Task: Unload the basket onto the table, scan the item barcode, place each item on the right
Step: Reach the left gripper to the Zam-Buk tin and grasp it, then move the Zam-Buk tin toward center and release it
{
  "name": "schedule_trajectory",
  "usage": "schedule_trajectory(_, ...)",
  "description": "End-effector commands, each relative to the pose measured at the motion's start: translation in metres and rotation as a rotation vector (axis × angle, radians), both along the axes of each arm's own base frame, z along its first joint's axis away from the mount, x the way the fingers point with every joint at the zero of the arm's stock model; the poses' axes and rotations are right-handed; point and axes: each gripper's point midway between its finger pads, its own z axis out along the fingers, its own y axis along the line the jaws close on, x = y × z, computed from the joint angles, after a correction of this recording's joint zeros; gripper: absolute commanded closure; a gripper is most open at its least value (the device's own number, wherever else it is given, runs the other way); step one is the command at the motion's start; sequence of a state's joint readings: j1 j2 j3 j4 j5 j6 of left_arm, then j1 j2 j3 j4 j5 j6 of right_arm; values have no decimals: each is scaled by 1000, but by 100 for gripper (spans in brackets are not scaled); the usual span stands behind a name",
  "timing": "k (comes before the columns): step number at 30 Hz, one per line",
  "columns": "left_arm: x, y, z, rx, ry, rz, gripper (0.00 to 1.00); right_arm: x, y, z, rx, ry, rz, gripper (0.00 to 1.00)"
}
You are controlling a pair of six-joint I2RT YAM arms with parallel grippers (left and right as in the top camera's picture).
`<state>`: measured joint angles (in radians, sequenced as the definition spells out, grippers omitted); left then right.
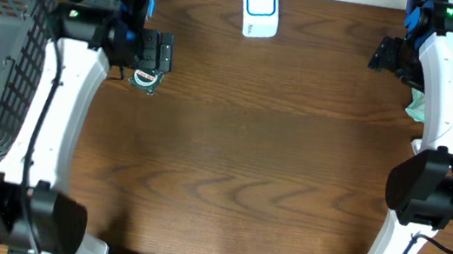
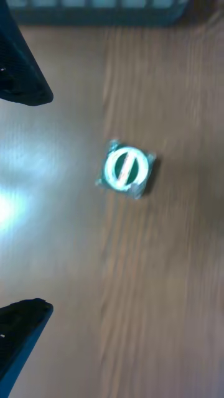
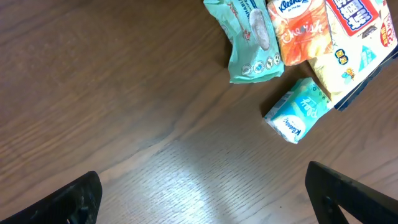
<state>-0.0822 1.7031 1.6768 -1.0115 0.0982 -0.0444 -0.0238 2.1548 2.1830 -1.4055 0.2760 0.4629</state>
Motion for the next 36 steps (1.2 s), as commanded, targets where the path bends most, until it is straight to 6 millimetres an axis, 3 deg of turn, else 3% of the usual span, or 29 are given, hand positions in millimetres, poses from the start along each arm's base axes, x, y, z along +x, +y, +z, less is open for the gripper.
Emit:
schedule_trajectory(1, 22, 13, -20, 96, -11, -6, 2, -1, -1, 11, -2, -27, -1, 1)
schedule_trajectory(4, 44, 13, -44, 127, -12, -47, 2, -1, -1, 11, -2, -27, -1, 1)
schedule_trajectory(9, 57, 50, -97, 344, 83, 29, 2, -1, -1, 11, -2, -27, -1, 1)
schedule_trajectory(13, 56, 40, -145, 349, 190, -141, 2, -1, -1, 11, -2, -27, -1, 1)
schedule_trajectory(17, 52, 42, -178, 354, 260, -160, 2, -1, -1, 11, -2, -27, -1, 1)
schedule_trajectory(23, 47, 41, -202, 349, 311, -169, 2, -1, -1, 11, -2, -27, -1, 1)
schedule_trajectory(28, 38, 16, -215, 205, 332, -216, 0, -1, -1, 11, -2, -27, -1, 1)
schedule_trajectory(31, 36, 11, -216, 175, 337, -223, 27, -1, -1, 11, -2, -27, -1, 1)
schedule_trajectory(35, 32, -10, -216, 59, 341, -254, 29, -1, -1, 11, -2, -27, -1, 1)
schedule_trajectory(36, 27, -26, -214, -16, 349, -278, 31, -1, -1, 11, -2, -27, -1, 1)
